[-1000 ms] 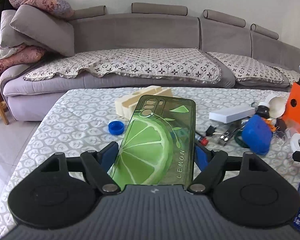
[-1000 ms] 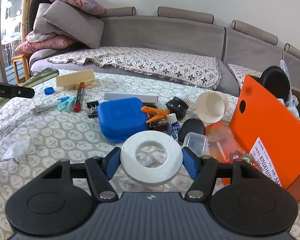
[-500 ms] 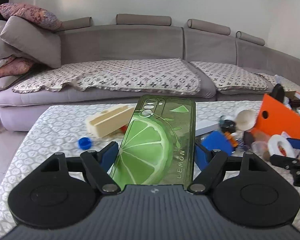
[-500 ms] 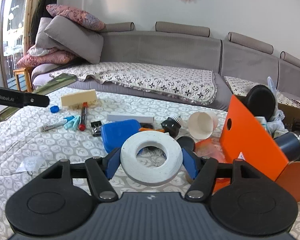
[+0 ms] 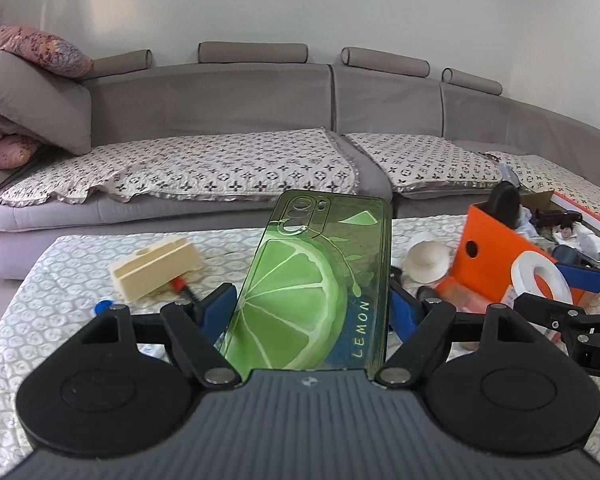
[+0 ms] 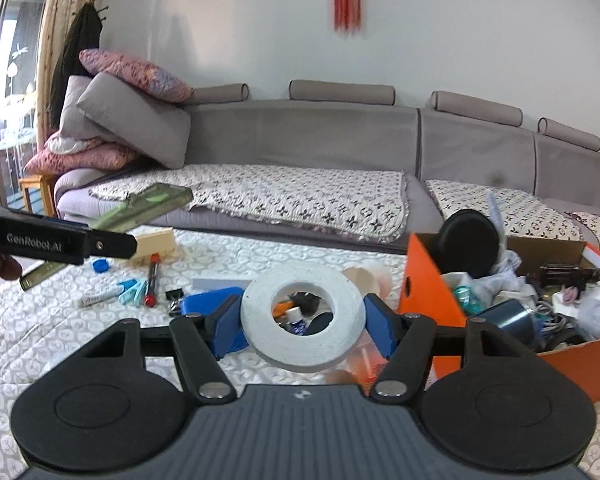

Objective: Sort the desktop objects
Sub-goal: 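Carry the phone case and tape roll over the orange cardboard box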

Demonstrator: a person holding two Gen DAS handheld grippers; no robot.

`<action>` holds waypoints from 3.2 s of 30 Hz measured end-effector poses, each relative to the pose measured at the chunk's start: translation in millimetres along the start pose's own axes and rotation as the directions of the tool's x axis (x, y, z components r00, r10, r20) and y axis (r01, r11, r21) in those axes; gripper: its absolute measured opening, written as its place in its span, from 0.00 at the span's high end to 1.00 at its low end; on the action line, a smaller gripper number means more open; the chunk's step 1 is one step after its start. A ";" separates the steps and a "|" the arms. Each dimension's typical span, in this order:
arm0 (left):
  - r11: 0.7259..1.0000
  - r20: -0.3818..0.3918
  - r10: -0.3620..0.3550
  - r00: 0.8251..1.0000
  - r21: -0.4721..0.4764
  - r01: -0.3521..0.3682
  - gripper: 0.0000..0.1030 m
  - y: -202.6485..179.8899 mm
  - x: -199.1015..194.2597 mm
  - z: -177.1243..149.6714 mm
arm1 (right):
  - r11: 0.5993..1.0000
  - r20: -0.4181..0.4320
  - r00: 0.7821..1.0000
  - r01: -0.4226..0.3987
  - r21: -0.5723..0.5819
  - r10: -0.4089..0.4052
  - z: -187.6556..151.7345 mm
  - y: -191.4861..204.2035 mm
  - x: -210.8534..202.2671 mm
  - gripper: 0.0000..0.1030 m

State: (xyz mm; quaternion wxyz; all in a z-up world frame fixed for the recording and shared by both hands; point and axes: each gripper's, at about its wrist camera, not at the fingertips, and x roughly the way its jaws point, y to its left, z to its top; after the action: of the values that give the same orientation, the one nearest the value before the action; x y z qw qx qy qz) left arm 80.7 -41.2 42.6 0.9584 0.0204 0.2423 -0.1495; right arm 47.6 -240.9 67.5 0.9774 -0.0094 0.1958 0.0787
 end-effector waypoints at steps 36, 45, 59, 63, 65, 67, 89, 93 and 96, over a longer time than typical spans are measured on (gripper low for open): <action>0.999 0.058 -0.017 0.998 0.049 0.014 0.24 -121.5 32.6 25.2 | 0.962 0.084 0.968 0.222 0.157 -0.237 16.7 -138.6 -6.0 0.38; 0.998 0.029 -0.012 1.000 0.061 0.010 0.24 -143.6 48.8 29.6 | 0.934 0.060 0.954 0.274 0.229 -0.294 14.0 -171.8 8.6 0.38; 0.996 0.008 -0.020 1.000 0.087 0.020 0.24 -179.2 75.2 36.5 | 0.908 0.041 0.944 0.304 0.290 -0.329 10.3 -205.3 25.4 0.38; 0.995 -0.003 -0.014 1.000 0.100 0.014 0.24 -185.8 80.3 36.6 | 0.902 0.028 0.943 0.309 0.300 -0.332 7.8 -209.6 30.3 0.38; 0.995 -0.010 -0.008 1.000 0.096 0.009 0.24 -185.9 82.2 36.2 | 0.898 0.026 0.940 0.316 0.305 -0.340 7.7 -213.0 32.0 0.38; 0.996 -0.016 -0.006 1.000 0.094 0.007 0.24 -187.1 82.8 36.0 | 0.893 0.025 0.939 0.318 0.317 -0.344 7.0 -215.9 31.3 0.38; 0.995 -0.030 0.026 0.999 0.102 -0.023 0.24 -201.4 88.3 38.2 | 0.878 0.033 0.934 0.321 0.355 -0.355 6.5 -223.9 36.4 0.38; 0.995 -0.034 0.031 0.999 0.099 -0.028 0.23 -199.7 91.6 38.8 | 0.877 0.031 0.932 0.328 0.352 -0.361 5.7 -225.5 36.0 0.38; 0.995 -0.033 0.035 0.999 0.099 -0.032 0.23 -200.2 91.7 38.3 | 0.878 0.031 0.932 0.330 0.345 -0.362 6.1 -223.9 36.8 0.38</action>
State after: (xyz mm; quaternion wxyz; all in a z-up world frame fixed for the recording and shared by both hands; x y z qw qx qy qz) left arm 115.7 -261.9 39.9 0.9542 0.0744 0.2509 -0.1448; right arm 118.8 -456.1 56.2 0.9710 0.1255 0.1550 -0.1315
